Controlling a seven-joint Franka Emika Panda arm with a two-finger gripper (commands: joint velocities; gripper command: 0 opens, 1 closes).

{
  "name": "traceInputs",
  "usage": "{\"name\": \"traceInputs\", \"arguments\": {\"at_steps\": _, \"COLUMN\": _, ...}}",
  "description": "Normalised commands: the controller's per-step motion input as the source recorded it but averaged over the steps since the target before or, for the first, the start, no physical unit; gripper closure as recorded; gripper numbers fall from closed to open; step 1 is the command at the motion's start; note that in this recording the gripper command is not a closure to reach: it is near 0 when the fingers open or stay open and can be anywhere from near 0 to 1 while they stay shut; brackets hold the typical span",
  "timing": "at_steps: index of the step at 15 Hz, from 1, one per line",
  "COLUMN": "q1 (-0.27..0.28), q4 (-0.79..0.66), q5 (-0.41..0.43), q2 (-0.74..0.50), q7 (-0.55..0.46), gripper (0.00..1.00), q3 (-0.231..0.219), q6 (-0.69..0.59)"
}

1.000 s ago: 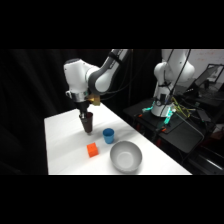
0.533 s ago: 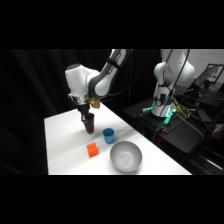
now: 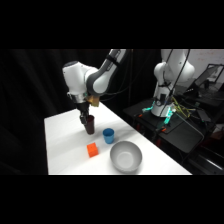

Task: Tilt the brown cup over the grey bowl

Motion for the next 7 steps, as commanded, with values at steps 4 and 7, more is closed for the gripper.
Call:
{"name": "traceInputs", "arguments": {"at_steps": 4, "q1": -0.061, "q4": 0.24, "q5": -0.009, "q2": -0.39, "q7": -0.09, "gripper": 0.0, "q3": -0.008, "q6": -0.6}}
{"name": "traceInputs", "arguments": {"at_steps": 7, "q1": -0.065, "q4": 0.18, "q5": -0.022, "q2": -0.28, "q7": -0.12, "gripper": 0.0, "q3": 0.024, "q6": -0.34}}
